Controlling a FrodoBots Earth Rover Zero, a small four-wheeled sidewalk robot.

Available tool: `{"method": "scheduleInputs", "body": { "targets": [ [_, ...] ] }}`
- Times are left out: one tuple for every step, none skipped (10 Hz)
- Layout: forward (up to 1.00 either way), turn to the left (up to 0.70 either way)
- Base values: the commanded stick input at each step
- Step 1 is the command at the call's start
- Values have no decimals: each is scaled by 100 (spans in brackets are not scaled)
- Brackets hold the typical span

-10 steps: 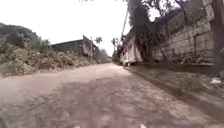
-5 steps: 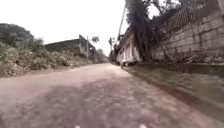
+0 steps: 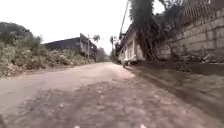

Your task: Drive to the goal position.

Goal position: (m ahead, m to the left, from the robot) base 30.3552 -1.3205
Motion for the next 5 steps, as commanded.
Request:
{"method": "scheduleInputs", "body": {
  "targets": [
    [100, 0],
    [100, 0],
    [100, 0],
    [100, 0],
    [100, 0]
  ]
}}
